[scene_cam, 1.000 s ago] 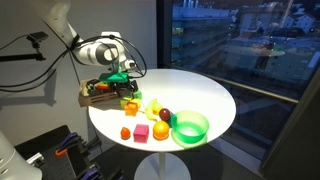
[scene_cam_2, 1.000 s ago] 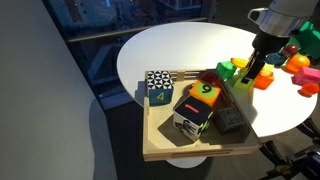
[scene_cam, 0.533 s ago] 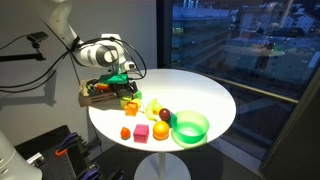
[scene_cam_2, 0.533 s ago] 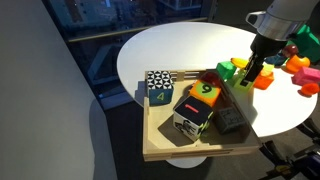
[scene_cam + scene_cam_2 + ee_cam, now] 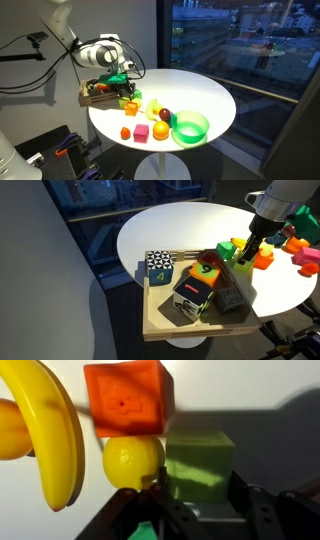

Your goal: Pick up the lime green block and put it in the wooden tray

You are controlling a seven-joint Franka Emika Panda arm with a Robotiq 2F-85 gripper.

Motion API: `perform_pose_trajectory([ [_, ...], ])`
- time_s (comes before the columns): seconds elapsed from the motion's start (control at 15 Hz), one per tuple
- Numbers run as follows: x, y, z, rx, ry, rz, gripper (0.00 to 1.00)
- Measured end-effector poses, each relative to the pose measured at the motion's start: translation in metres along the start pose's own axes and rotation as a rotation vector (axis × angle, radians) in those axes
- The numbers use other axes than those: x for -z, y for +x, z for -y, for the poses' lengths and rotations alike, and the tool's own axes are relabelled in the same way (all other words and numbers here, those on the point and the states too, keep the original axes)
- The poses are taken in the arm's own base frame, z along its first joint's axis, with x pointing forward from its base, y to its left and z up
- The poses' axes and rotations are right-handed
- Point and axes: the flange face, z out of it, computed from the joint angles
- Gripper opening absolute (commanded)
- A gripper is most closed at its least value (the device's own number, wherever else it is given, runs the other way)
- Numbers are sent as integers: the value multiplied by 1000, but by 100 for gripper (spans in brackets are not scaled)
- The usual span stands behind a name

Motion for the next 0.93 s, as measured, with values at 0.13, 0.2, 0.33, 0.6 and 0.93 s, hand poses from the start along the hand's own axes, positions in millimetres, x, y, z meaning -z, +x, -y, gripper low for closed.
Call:
perform_pose_trajectory([
  [0.13,1,1,-1,-29,-1,-2,30],
  [0.2,1,1,-2,-43,-2,-2,30],
  [0.33,4,3,-4,-72,-4,-2,30],
  [0.6,21,8,-9,-122,-9,1,30],
  [0.93,57,18,-2,-167,9,-28,30],
])
